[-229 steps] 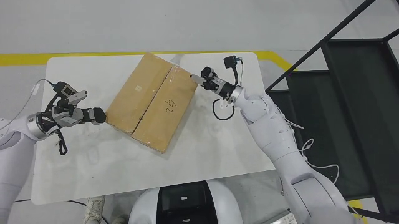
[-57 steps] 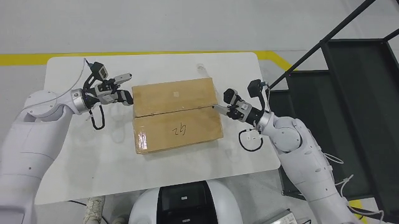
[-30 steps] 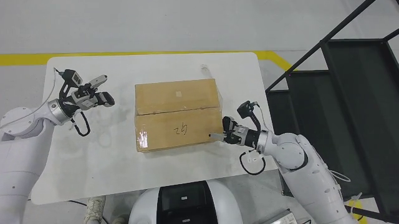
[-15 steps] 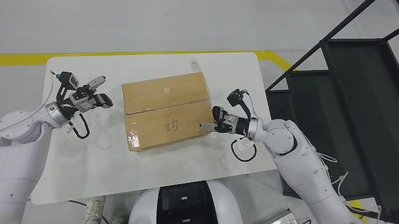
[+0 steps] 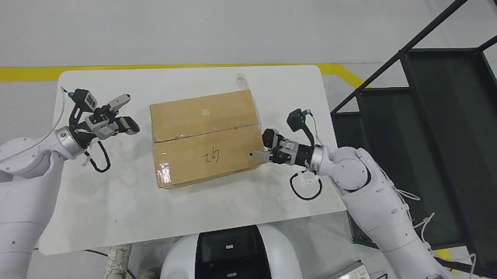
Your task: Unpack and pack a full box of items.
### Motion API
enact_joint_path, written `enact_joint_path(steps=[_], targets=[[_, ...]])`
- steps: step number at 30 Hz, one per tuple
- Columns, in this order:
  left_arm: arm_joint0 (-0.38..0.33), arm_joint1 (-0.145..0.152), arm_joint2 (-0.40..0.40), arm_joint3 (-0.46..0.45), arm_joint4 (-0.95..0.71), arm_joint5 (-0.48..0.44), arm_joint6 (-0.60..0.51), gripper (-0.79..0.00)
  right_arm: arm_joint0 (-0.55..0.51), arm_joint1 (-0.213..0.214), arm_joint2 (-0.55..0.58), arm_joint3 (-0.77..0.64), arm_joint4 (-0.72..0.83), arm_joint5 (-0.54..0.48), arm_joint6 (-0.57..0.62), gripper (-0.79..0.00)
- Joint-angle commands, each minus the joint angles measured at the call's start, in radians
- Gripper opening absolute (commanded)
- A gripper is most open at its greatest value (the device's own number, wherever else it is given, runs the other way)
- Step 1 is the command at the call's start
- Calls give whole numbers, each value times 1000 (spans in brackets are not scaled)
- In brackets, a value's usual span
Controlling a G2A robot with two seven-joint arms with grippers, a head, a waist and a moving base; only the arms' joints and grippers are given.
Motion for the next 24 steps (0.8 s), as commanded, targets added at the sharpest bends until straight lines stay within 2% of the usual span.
enact_joint_path(steps=[1, 9, 17, 20, 24], targets=[[2, 0, -1, -1, 0, 0, 1, 0, 7, 1, -6, 5, 11, -27, 6, 0], [16, 1, -18, 2, -2, -1, 3, 0, 69, 0, -52, 80, 145, -132, 42, 0], [23, 0, -23, -3, -2, 2, 6, 0, 164, 6, -118, 233, 474, -272, 231, 0], [23, -1, -22, -3, -3, 3, 7, 0, 197, 13, -153, 260, 542, -273, 234, 0], [21, -2, -21, -1, -2, 5, 3, 0, 254, 21, -183, 351, 549, -269, 238, 0]])
